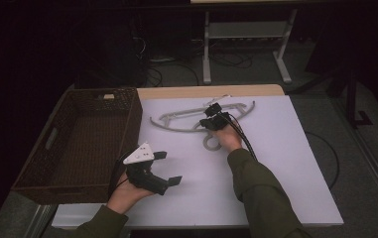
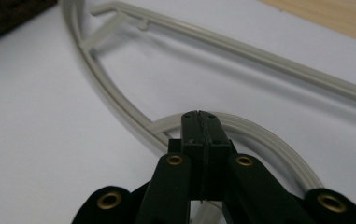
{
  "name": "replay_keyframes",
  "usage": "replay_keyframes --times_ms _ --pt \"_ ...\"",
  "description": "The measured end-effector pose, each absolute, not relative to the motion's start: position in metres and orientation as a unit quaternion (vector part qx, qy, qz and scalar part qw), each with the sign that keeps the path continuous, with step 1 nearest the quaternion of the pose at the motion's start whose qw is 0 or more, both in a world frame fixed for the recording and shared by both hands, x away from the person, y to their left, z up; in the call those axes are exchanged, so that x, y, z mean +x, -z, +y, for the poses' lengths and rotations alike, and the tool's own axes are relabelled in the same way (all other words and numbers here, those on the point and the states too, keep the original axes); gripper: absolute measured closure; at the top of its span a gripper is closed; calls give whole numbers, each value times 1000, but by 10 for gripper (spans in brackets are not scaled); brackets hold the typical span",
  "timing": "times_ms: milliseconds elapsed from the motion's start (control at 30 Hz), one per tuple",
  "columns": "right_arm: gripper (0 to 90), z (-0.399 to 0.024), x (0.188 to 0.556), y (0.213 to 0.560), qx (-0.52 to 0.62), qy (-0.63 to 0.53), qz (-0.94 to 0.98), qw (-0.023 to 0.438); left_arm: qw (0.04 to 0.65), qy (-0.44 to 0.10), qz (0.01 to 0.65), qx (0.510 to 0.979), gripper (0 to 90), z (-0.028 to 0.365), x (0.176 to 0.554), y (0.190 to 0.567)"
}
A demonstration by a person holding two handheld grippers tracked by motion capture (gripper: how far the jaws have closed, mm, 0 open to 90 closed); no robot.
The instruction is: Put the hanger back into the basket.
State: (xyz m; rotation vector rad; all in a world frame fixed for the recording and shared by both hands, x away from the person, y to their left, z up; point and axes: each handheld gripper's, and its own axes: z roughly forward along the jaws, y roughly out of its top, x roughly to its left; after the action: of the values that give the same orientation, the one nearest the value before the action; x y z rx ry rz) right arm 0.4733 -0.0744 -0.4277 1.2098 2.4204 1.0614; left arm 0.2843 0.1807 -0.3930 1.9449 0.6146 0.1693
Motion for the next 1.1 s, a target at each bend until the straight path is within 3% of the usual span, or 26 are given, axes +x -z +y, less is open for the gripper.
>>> replay_keyframes --times_ms 500,1100 --pt "894 -77 484 443 424 -332 835 115 521 -70 262 810 0 181 284 394" --pt "894 -78 457 441 381 -320 863 89 515 -72 264 812 0 185 285 393"
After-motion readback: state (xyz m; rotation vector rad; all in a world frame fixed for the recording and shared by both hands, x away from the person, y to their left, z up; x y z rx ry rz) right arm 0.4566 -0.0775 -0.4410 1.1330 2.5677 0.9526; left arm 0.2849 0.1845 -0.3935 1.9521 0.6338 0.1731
